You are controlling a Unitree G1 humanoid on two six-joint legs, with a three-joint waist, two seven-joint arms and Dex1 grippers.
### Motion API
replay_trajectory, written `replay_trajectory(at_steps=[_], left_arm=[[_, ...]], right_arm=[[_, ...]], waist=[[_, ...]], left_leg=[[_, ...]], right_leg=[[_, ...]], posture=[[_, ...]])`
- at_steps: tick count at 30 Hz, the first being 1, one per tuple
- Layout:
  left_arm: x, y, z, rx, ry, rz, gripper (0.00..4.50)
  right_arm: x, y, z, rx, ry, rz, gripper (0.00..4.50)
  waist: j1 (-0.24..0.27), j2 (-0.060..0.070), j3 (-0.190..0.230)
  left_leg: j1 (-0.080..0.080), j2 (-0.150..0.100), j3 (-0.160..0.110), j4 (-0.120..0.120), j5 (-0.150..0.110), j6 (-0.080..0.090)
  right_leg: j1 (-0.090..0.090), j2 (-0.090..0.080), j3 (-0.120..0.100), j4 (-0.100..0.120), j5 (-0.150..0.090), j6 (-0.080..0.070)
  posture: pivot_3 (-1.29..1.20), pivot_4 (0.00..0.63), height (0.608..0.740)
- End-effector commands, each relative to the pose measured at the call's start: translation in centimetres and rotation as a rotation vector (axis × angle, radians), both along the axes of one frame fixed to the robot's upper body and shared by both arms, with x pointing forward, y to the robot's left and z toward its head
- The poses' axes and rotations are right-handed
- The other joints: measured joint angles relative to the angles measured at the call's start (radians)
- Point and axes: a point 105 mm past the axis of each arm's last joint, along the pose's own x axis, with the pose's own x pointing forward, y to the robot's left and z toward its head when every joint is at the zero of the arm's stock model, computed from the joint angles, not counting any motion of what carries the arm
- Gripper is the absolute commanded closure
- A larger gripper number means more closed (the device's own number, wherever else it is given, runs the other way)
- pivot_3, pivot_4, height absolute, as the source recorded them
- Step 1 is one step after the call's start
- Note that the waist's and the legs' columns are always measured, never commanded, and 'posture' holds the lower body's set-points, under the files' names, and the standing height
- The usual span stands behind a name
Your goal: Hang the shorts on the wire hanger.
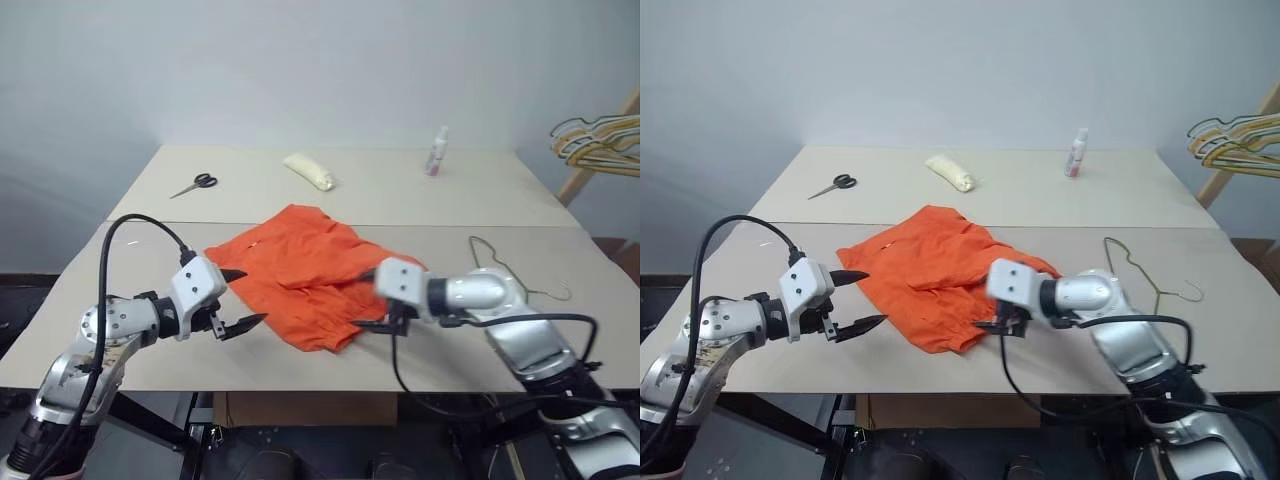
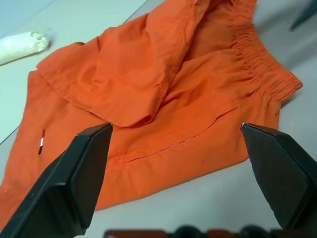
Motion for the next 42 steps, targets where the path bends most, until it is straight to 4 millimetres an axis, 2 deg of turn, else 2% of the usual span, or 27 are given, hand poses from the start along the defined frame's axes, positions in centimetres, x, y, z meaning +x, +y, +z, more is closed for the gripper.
replay_trajectory(at_steps=[1, 6, 11, 12, 14, 18, 25, 31, 35, 37, 42], left_arm=[[0.4, 0.1, 0.8, 0.029, -0.030, -0.010, 0.00], [0.4, 0.1, 1.0, 0.024, -0.032, -0.017, 0.00], [0.5, -0.1, 0.8, 0.023, -0.030, -0.024, 0.00], [0.6, -0.2, 0.8, 0.024, -0.029, -0.025, 0.00], [0.6, -0.2, 0.7, 0.024, -0.030, -0.025, 0.00], [0.6, -0.2, 0.7, 0.023, -0.031, -0.022, 0.00], [0.6, 0.4, 0.6, 0.033, -0.027, -0.007, 0.00], [1.0, 1.5, -0.5, 0.088, -0.008, -0.023, 0.00], [1.1, 3.7, -2.1, 0.230, 0.024, -0.061, 0.00], [1.8, 5.1, -2.8, 0.347, 0.003, -0.074, 0.00], [3.6, 6.1, -3.3, 0.468, -0.016, -0.151, 0.00]], right_arm=[[-0.7, 2.4, -0.2, -0.032, -0.026, 0.043, 0.03], [-1.0, 4.2, -1.3, -0.118, -0.030, 0.053, 0.03], [-1.9, 4.7, -2.4, -0.263, -0.064, 0.101, 0.03], [-2.0, 4.6, -2.7, -0.298, -0.079, 0.106, 0.19], [-2.3, 4.4, -3.3, -0.355, -0.100, 0.124, 0.62], [-2.0, 4.3, -4.0, -0.383, -0.125, 0.115, 1.97], [-1.3, 3.8, -3.6, -0.391, -0.165, 0.095, 4.41], [-2.6, 1.7, -2.9, -0.392, -0.212, 0.171, 4.46], [-3.4, -1.1, -1.9, -0.370, -0.225, 0.189, 4.46], [-3.5, -2.9, -1.5, -0.357, -0.244, 0.195, 4.46], [-3.9, -6.2, -1.6, -0.378, -0.253, 0.237, 4.46]], waist=[[-0.008, 0.000, 0.000], [-0.013, 0.000, 0.000], [-0.013, 0.000, 0.000], [-0.014, 0.000, 0.000], [-0.016, 0.000, 0.000], [-0.017, 0.000, 0.000], [-0.017, 0.000, 0.000], [-0.010, 0.000, 0.000], [-0.013, 0.000, 0.000], [-0.017, 0.000, 0.000], [-0.017, -0.001, 0.000]], left_leg=[[0.000, 0.000, 0.000, 0.000, 0.000, 0.000], [0.000, 0.000, 0.000, 0.000, 0.001, -0.002], [0.000, 0.000, -0.001, 0.000, 0.001, -0.002], [0.000, 0.000, -0.001, 0.000, 0.001, -0.002], [0.000, 0.000, -0.001, 0.000, 0.001, -0.002], [0.001, 0.000, -0.001, 0.000, 0.001, -0.002], [0.001, 0.000, -0.001, 0.000, 0.001, -0.002], [0.001, -0.001, -0.001, 0.000, 0.001, -0.002], [0.000, -0.001, -0.001, 0.000, 0.001, -0.002], [0.001, 0.000, -0.001, 0.000, 0.001, -0.002], [0.001, 0.000, 0.000, 0.000, 0.001, -0.001]], right_leg=[[0.000, 0.000, 0.000, 0.000, 0.000, 0.000], [-0.001, 0.000, 0.000, 0.001, 0.000, 0.000], [-0.001, 0.000, -0.001, 0.001, 0.000, -0.001], [-0.001, 0.000, -0.001, 0.001, 0.000, -0.001], [-0.001, 0.000, -0.001, 0.001, 0.000, -0.001], [0.000, 0.000, -0.001, 0.002, -0.001, -0.001], [-0.001, 0.000, -0.001, 0.002, -0.001, -0.001], [0.000, 0.000, -0.001, 0.001, -0.001, -0.001], [0.000, 0.000, -0.002, 0.000, -0.001, -0.001], [0.001, 0.000, -0.002, 0.000, -0.001, -0.001], [0.002, 0.000, -0.003, -0.001, -0.001, -0.001]], posture=[[0.16, 0.000, 0.740], [0.14, 0.000, 0.740], [0.13, 0.000, 0.740], [0.13, 0.000, 0.740], [0.14, 0.000, 0.740], [0.15, 0.000, 0.740], [0.15, 0.000, 0.740], [0.13, 0.000, 0.740], [0.12, 0.000, 0.740], [0.10, 0.000, 0.740], [0.09, 0.000, 0.740]])
